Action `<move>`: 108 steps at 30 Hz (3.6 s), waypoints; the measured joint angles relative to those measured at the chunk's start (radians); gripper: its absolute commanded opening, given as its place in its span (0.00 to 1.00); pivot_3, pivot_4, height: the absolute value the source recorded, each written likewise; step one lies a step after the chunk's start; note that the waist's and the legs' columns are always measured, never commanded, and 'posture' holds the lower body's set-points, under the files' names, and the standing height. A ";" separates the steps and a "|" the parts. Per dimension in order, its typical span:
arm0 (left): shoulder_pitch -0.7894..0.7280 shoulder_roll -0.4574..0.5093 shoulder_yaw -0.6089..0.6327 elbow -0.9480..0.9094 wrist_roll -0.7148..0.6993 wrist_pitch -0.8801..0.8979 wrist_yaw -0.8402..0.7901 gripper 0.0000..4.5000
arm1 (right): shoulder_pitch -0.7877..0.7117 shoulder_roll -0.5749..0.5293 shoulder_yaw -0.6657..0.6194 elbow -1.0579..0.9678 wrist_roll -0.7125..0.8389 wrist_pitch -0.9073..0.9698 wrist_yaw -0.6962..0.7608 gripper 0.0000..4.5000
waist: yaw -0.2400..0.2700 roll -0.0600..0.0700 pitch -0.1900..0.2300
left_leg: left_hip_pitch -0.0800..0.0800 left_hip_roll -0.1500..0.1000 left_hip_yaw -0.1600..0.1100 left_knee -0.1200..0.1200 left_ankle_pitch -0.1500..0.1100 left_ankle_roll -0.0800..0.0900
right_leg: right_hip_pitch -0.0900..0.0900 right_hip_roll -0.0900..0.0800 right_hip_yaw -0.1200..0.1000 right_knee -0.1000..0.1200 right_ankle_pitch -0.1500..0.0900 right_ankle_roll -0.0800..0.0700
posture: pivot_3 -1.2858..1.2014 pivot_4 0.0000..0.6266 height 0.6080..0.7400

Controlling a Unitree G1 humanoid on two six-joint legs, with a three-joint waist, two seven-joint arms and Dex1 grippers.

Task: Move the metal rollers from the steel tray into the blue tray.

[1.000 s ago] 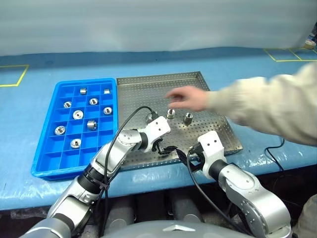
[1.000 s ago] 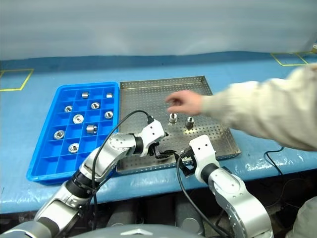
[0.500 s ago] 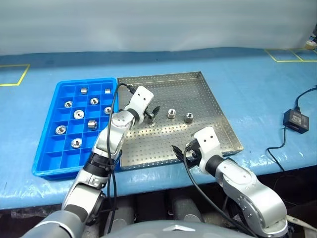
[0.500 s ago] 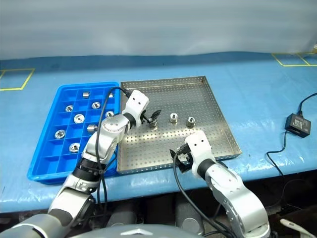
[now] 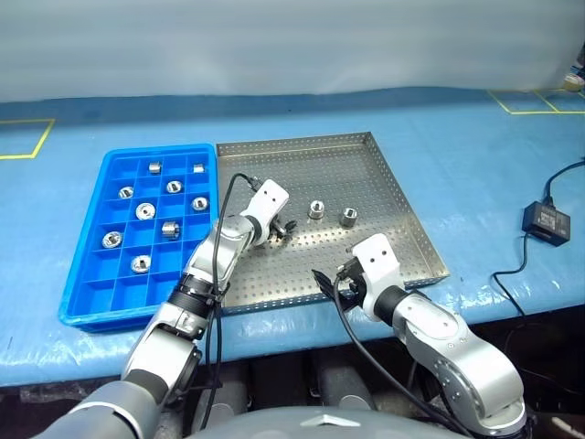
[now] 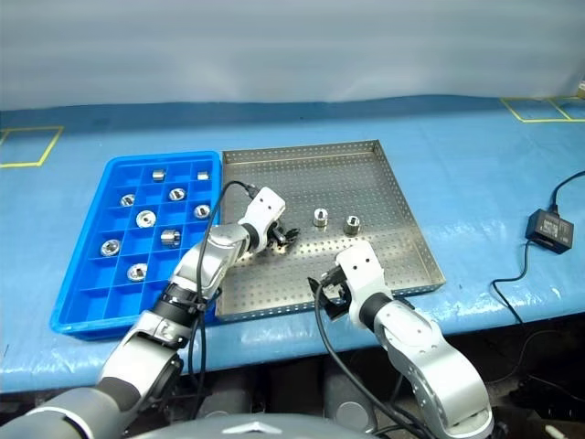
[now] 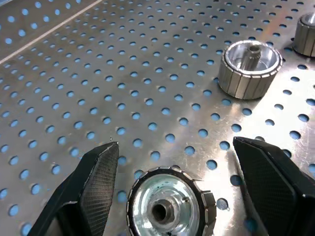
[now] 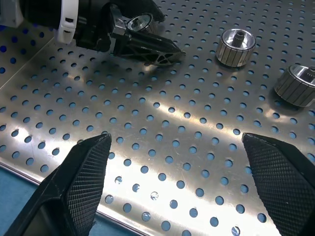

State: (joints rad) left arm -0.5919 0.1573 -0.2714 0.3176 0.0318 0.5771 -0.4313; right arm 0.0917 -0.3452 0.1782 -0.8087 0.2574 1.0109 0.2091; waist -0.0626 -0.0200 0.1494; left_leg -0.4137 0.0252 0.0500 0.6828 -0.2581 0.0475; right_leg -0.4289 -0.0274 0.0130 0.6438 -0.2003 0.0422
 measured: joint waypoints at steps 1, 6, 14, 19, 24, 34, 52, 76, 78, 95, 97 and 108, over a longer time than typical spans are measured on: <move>-0.003 0.000 -0.001 0.000 0.001 0.006 -0.001 0.69 | 0.000 0.000 0.000 0.000 -0.001 0.000 -0.001 1.00 | 0.000 0.000 0.000 | 0.000 0.000 0.000 0.000 0.000 0.000 | 0.000 0.000 0.000 0.000 0.000 0.000 | 0.46 0.24 1.00; -0.006 0.003 -0.002 -0.012 0.007 0.035 -0.001 0.38 | 0.000 0.000 0.000 0.000 -0.001 0.000 -0.005 1.00 | 0.000 0.000 0.000 | 0.000 0.000 0.000 0.000 0.000 0.000 | 0.000 0.000 0.000 0.000 0.000 0.000 | 0.46 0.24 1.00; 0.056 0.007 0.105 -0.307 0.006 0.137 0.116 0.39 | -0.058 0.001 0.018 0.012 0.002 -0.001 0.008 1.00 | 0.003 0.000 0.000 | 0.000 0.001 -0.001 0.000 0.000 0.000 | -0.001 0.000 0.000 0.000 0.003 0.003 | 0.50 0.24 1.00; 0.189 -0.001 0.234 -0.643 0.032 0.225 0.257 0.39 | -0.188 0.017 0.092 0.095 0.004 -0.026 0.055 1.00 | 0.011 0.000 0.000 | 0.000 0.001 0.000 -0.001 0.000 0.000 | 0.000 0.000 0.000 0.001 0.004 0.002 | 0.54 0.24 1.00; 0.349 -0.030 0.303 -0.885 0.089 0.331 0.377 0.39 | -0.313 0.025 0.172 0.194 0.003 -0.084 0.132 1.00 | 0.062 -0.001 0.000 | 0.000 0.000 -0.002 0.000 0.000 0.000 | 0.000 0.000 -0.002 0.000 0.004 0.001 | 0.59 0.24 1.00; 0.640 -0.134 0.343 -1.109 0.206 0.402 0.546 0.39 | -0.404 0.059 0.263 0.312 0.002 -0.170 0.238 1.00 | 0.151 -0.001 0.001 | 0.000 0.000 -0.004 0.000 0.000 -0.001 | 0.001 -0.001 -0.004 0.000 -0.001 -0.003 | 0.63 0.24 1.00; 0.705 -0.190 0.401 -1.078 0.276 0.378 0.647 0.39 | -0.380 0.046 0.263 0.324 0.001 -0.171 0.247 1.00 | 0.163 -0.001 0.001 | -0.002 0.001 -0.005 -0.001 0.000 -0.001 | 0.000 -0.003 -0.009 -0.001 -0.002 -0.005 | 0.62 0.24 1.00; 0.651 -0.102 0.317 -1.028 0.044 0.160 0.348 0.99 | -0.423 0.168 0.046 0.450 -0.121 -0.127 -0.064 1.00 | 0.149 -0.001 0.001 | -0.003 -0.001 -0.005 -0.002 0.000 -0.001 | -0.001 -0.012 -0.013 -0.001 -0.001 -0.011 | 0.60 0.24 1.00; 0.668 -0.066 0.273 -1.029 -0.001 0.127 0.277 0.99 | -0.445 0.202 -0.008 0.522 -0.141 -0.145 -0.113 1.00 | 0.143 -0.001 0.001 | -0.003 -0.001 -0.005 -0.003 0.000 -0.001 | -0.001 -0.010 -0.013 -0.001 -0.001 -0.011 | 0.60 0.24 1.00; 0.731 0.158 0.044 -1.107 -0.285 0.179 -0.017 0.99 | -0.488 0.318 -0.150 0.809 -0.188 -0.282 -0.243 1.00 | 0.110 0.005 0.004 | -0.002 -0.001 -0.005 -0.004 0.000 -0.001 | -0.001 -0.007 -0.013 -0.001 -0.004 -0.007 | 0.59 0.24 1.00; 0.731 0.158 0.044 -1.107 -0.289 0.179 -0.007 1.00 | -0.481 0.320 -0.150 0.809 -0.187 -0.282 -0.238 0.92 | 0.108 0.005 0.004 | -0.002 -0.001 -0.005 -0.004 0.000 -0.001 | -0.001 -0.007 -0.013 -0.001 -0.004 -0.007 | 0.59 0.24 1.00; 0.720 0.168 0.025 -1.107 -0.290 0.194 0.029 1.00 | -0.468 0.329 -0.150 0.807 -0.182 -0.278 -0.228 0.37 | 0.106 0.006 0.005 | -0.002 -0.001 -0.005 -0.004 0.000 -0.001 | -0.001 -0.007 -0.013 0.000 -0.004 -0.007 | 0.59 0.24 1.00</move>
State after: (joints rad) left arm 0.1278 0.3255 -0.2462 -0.7896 -0.2585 0.7715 -0.4020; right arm -0.3767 -0.0164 0.0285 -0.0014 0.0755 0.7332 -0.0194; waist 0.0432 -0.0138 0.1543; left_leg -0.4152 0.0241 0.0448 0.6786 -0.2580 0.0463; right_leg -0.4296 -0.0340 0.0004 0.6433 -0.2043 0.0354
